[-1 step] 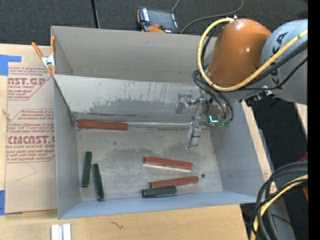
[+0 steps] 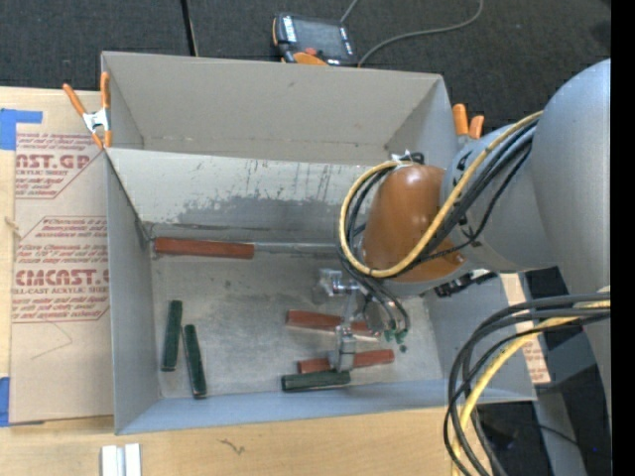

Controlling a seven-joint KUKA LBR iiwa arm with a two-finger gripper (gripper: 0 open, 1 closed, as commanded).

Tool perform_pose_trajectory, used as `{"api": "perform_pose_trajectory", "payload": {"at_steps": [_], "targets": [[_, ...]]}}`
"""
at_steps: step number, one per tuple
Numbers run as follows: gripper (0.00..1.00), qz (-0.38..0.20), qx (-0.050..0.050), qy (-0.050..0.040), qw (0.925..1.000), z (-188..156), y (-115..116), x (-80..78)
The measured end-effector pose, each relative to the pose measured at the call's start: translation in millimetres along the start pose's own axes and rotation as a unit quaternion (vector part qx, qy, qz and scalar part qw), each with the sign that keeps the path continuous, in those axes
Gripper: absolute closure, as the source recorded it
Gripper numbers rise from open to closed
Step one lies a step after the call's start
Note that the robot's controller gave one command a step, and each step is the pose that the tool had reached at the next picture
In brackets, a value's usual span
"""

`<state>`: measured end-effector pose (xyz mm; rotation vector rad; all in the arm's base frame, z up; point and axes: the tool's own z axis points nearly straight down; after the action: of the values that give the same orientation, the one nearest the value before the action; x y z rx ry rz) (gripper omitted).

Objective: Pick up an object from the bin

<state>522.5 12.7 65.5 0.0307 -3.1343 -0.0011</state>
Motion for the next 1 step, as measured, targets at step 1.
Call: {"api": "perform_pose_trajectory", "payload": {"at_steps": [1], "targets": [[0.0, 0.061, -0.001, -0.004, 0.9981, -34.5, 24.9, 13.3]]}}
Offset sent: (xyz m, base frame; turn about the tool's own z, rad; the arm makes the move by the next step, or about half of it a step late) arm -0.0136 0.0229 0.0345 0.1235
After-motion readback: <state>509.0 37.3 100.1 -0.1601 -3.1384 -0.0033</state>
